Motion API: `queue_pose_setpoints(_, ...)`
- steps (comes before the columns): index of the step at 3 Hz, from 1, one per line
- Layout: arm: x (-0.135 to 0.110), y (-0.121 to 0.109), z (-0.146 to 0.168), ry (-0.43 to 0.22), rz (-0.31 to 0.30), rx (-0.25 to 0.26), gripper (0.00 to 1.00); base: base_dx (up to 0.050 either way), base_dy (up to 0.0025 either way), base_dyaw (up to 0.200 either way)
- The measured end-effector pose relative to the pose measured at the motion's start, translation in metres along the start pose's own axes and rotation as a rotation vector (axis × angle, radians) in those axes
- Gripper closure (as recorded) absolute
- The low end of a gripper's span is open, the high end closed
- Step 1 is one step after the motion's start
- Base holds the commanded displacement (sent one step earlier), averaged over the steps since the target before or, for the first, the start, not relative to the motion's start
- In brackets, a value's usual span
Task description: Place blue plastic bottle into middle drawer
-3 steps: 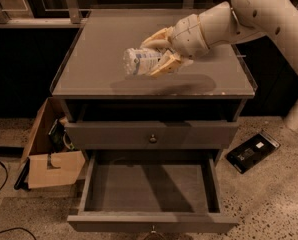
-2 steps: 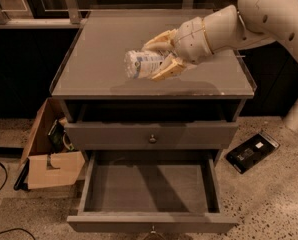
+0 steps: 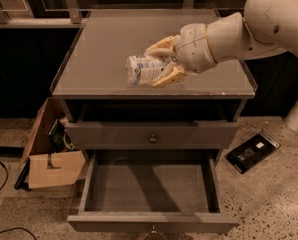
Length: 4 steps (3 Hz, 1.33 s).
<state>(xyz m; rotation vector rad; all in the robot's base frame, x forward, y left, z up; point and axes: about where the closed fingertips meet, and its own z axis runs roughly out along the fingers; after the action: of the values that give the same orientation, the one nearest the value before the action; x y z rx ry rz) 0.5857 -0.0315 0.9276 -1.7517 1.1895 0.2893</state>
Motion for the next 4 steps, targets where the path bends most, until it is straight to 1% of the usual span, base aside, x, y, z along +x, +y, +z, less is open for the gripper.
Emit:
queue_pose_setpoints(1, -0.002, 0.012, -0.007, 0.058, 0.004, 0.039, 1.0, 0.0, 0.0, 0.0)
queue_pose_setpoints(2, 0.002, 0.02, -0.009, 0.14, 0.002, 0.075, 1.0, 0.0, 0.0, 0.0)
queue_pose_setpoints(3, 0.006, 0.026, -0.011, 0.195, -0.004, 0.114, 1.0, 0.0, 0.0, 0.0)
queue_pose_setpoints(4, 0.011, 0.029, -0.011, 0.235, -0.015, 0.145, 1.0, 0.0, 0.0, 0.0)
